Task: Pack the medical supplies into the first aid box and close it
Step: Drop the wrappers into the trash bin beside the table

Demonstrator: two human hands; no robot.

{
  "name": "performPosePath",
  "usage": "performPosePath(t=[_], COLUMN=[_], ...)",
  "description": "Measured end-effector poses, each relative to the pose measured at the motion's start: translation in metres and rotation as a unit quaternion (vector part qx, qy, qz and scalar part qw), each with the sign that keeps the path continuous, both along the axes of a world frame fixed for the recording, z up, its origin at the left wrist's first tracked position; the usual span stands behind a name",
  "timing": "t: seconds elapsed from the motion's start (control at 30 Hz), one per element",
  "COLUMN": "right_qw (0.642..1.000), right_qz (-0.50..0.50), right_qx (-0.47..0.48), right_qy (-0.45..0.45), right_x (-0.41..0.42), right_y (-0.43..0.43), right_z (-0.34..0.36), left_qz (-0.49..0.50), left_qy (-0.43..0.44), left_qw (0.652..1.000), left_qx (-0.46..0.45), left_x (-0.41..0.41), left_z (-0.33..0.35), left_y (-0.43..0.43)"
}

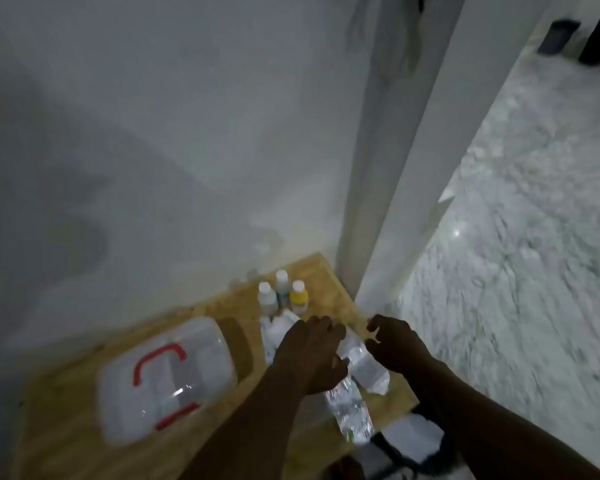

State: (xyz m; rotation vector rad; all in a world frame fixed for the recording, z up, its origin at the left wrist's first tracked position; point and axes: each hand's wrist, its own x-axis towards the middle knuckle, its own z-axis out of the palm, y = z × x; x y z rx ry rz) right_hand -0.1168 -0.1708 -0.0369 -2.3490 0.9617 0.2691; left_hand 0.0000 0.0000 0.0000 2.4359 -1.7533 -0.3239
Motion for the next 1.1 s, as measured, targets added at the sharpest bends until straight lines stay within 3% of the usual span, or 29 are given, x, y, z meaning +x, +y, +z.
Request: performPosePath(t=[0.1, 0.2, 0.37, 0.7, 0.97, 1.1], right_qw=[0.999, 1.000, 1.000, 0.988, 0.954, 0.917], right_qz=[0.009, -0.001, -0.014, -0.132, -0.271, -0.363], right_qx=[0.006, 0.000, 0.004, 0.074, 0.055, 0.072], right_qy=[0.039, 0.030, 0.017, -0.041, -0.117, -0.147], right_x=[-0.017, -0.026, -0.017, -0.025, -0.070, -0.112], right_y=[0.005, 0.012, 0.003, -0.019, -0.067, -0.084], right_z=[-0.037, -0.061, -0.065, -0.029, 0.007, -0.003], left_qz=[-0.059, -0.058, -0.042, -0.045, 0.087, 0.119], left_qy=[-0.021, -0.041, -0.069, -0.107, 0.089, 0.171], left_qw=[0.997, 0.990, 0.984, 0.988, 0.992, 0.978], left_qx=[0.055, 0.121, 0.158, 0.098, -0.005, 0.022], left_x=[-0.025, -0.041, -0.046, -0.033, -0.039, -0.067], left_z=[-0.047, -0.069, -0.075, -0.050, -0.004, -0.002], left_y=[-0.004, -0.006, -0.022, -0.044, -0.099, -0.136])
